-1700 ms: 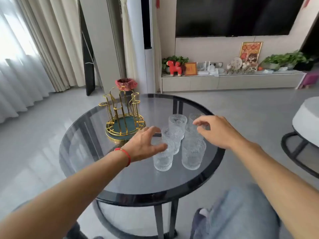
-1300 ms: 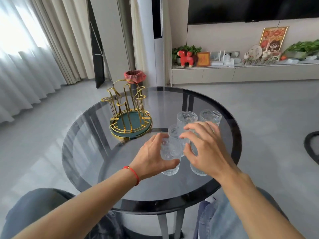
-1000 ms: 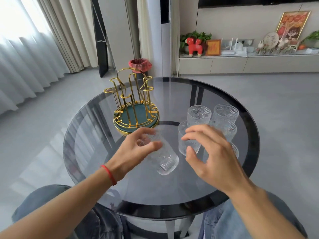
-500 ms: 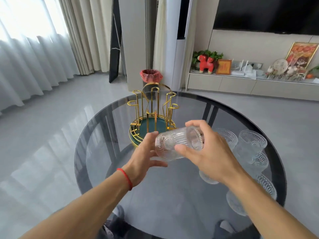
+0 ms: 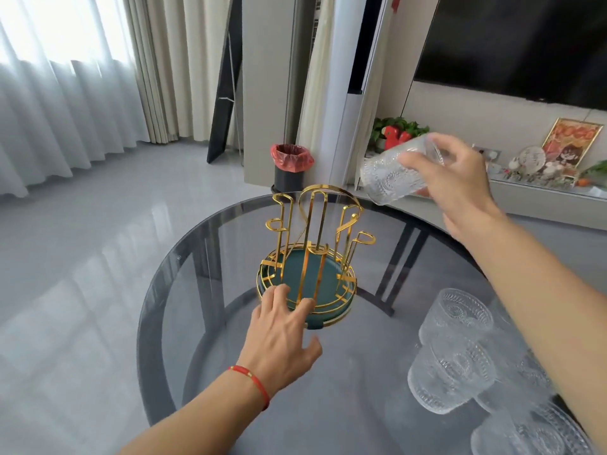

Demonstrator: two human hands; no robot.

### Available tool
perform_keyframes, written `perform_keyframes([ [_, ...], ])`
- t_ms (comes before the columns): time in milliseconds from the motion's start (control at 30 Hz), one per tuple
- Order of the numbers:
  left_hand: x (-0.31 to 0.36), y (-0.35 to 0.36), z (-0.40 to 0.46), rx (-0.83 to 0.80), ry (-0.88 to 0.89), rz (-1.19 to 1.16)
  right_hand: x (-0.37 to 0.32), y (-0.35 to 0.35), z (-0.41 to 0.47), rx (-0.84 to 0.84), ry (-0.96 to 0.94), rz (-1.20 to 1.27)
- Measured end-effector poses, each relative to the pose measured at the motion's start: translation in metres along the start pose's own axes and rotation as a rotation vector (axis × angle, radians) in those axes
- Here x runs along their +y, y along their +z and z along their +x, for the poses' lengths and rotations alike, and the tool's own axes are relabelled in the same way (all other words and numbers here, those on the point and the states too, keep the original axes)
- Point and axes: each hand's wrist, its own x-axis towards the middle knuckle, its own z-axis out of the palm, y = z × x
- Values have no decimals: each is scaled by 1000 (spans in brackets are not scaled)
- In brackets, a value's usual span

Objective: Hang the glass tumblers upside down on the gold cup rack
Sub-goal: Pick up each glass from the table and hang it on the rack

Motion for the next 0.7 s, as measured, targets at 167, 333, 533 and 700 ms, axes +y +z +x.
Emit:
perform_keyframes([
  [167,1,6,1,-50,12,56,-6,62,49,-207,28,-208],
  [333,-2,6,-2,-64,17,41,-2,96,62,-459,13,-379],
  [533,0,1,-1,-85,1,35,5,108,70,-787,-1,-484],
  [700,3,-1,2,-106,-11,48,13,114,74,-971,-49,-619],
])
